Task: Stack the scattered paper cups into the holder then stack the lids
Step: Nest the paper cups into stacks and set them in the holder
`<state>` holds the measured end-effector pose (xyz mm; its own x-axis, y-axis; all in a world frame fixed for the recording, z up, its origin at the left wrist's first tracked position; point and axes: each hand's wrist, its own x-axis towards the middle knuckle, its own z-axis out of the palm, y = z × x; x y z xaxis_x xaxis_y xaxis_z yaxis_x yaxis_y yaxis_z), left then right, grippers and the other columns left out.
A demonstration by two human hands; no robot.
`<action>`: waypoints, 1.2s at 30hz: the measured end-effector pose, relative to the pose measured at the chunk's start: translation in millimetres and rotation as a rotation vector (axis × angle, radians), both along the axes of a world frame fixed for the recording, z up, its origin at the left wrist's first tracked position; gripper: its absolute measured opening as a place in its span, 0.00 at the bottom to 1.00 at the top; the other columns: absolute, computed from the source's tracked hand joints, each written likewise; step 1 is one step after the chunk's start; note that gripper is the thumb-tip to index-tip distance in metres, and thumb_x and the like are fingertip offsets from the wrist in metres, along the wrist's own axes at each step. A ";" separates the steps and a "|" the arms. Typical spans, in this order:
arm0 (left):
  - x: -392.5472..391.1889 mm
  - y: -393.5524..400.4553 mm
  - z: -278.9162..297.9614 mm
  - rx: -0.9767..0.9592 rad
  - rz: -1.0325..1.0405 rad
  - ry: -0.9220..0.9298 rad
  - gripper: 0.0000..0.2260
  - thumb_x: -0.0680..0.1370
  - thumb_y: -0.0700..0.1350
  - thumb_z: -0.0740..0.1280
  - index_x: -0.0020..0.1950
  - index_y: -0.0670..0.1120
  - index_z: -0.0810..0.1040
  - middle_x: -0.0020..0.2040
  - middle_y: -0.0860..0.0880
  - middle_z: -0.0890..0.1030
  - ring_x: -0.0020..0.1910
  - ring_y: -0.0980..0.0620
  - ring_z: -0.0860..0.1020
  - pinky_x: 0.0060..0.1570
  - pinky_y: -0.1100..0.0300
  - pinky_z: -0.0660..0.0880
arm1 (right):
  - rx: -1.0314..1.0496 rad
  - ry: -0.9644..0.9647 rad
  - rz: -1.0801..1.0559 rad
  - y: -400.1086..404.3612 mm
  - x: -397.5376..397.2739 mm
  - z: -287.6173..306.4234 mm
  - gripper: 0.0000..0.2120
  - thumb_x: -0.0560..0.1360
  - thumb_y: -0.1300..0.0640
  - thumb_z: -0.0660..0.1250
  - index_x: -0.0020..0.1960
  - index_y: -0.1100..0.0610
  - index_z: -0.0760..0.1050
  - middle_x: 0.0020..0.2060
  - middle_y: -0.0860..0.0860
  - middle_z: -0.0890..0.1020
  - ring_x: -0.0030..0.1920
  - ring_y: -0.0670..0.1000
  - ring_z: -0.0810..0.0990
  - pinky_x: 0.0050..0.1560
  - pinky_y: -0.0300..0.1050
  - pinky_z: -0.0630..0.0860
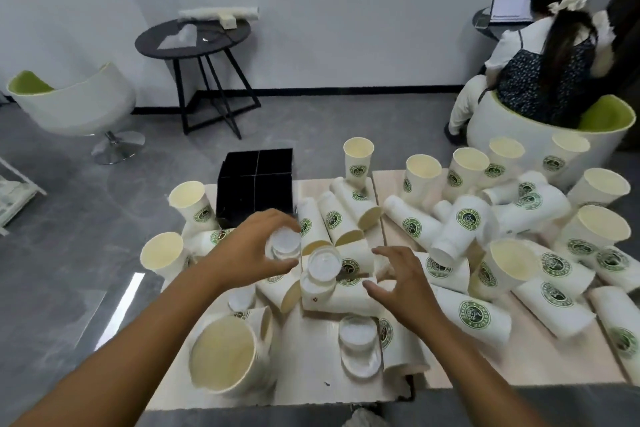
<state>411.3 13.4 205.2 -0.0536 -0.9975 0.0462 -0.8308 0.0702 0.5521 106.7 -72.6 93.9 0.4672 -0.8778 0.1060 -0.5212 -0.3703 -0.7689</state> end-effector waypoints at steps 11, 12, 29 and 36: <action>-75.2 -169.5 3.8 0.019 -0.086 0.099 0.24 0.73 0.52 0.79 0.67 0.57 0.76 0.63 0.62 0.77 0.62 0.63 0.75 0.60 0.63 0.73 | -0.041 -0.034 -0.217 -161.6 -33.2 49.9 0.27 0.70 0.52 0.79 0.67 0.47 0.75 0.61 0.43 0.72 0.48 0.46 0.77 0.54 0.45 0.77; -82.2 -180.1 0.7 0.020 -0.090 0.108 0.23 0.73 0.53 0.78 0.66 0.57 0.76 0.63 0.62 0.77 0.62 0.63 0.75 0.59 0.64 0.73 | -0.031 -0.015 -0.222 -174.5 -36.3 52.2 0.28 0.70 0.52 0.79 0.68 0.47 0.74 0.61 0.43 0.72 0.46 0.46 0.77 0.54 0.47 0.78; -266.5 -261.3 -121.8 0.410 -0.040 0.168 0.45 0.65 0.56 0.80 0.76 0.55 0.60 0.67 0.45 0.72 0.65 0.42 0.75 0.63 0.45 0.75 | 0.059 0.173 -0.321 -203.9 -174.8 51.2 0.31 0.70 0.53 0.79 0.71 0.43 0.73 0.63 0.42 0.74 0.49 0.42 0.75 0.47 0.29 0.69; -279.1 -263.6 -133.5 0.390 0.013 0.154 0.47 0.61 0.58 0.78 0.73 0.58 0.55 0.59 0.46 0.77 0.56 0.41 0.79 0.51 0.46 0.80 | 0.089 0.186 -0.351 -184.6 -190.8 36.1 0.28 0.70 0.52 0.78 0.68 0.44 0.74 0.62 0.42 0.75 0.49 0.43 0.78 0.47 0.27 0.68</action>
<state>132.1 -250.1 71.8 -0.0629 -0.9425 -0.3283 -0.7357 -0.1785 0.6534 -84.0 -257.1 130.0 0.1418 -0.9892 -0.0361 -0.7375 -0.0812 -0.6705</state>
